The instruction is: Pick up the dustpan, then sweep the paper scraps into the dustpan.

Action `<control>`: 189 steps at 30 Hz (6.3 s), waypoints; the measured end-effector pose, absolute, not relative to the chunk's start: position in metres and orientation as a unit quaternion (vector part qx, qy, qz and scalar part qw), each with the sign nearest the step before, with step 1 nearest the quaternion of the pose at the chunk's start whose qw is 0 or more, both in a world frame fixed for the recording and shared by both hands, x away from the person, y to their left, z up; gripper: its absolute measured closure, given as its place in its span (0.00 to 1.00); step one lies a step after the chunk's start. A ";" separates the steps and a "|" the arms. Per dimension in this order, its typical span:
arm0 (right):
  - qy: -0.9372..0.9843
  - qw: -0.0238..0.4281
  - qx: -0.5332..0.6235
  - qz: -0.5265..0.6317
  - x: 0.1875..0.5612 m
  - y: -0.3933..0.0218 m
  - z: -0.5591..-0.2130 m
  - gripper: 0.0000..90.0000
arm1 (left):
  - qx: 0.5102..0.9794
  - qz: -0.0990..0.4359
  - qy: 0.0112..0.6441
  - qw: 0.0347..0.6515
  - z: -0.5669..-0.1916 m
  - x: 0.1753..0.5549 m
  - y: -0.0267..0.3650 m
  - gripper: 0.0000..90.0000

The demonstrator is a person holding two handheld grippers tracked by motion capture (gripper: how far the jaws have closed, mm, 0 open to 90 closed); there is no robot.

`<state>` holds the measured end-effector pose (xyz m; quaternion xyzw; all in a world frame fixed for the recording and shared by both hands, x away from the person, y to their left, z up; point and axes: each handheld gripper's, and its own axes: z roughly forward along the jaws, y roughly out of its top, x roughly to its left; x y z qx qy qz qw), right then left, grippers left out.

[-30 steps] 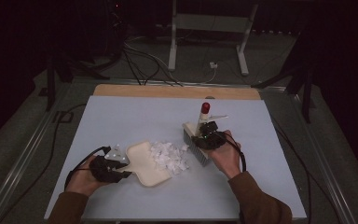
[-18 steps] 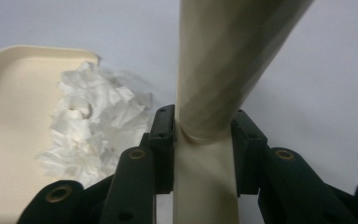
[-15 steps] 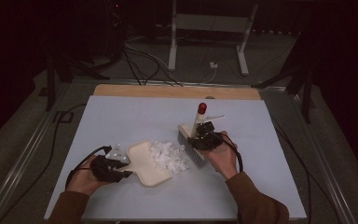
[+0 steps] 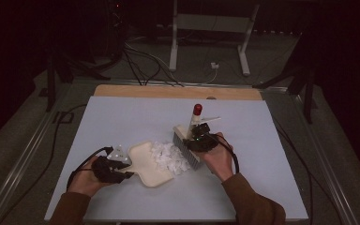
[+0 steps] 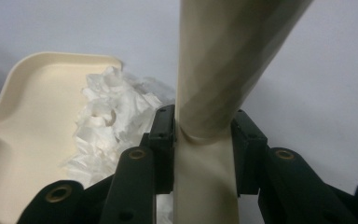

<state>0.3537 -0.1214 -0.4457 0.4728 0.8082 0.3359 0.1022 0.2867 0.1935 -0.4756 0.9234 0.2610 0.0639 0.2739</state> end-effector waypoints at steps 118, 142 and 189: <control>0.831 0.085 0.417 0.359 0.341 -0.090 -0.412 0.75 | 0.899 0.079 0.268 0.337 -0.500 0.285 0.180 0.74; 0.812 0.060 0.442 0.376 0.361 -0.117 -0.425 0.75 | 0.901 0.077 0.268 0.332 -0.499 0.286 0.180 0.74; 0.839 0.118 0.398 0.351 0.330 -0.077 -0.424 0.75 | 0.874 0.112 0.278 0.383 -0.505 0.276 0.184 0.74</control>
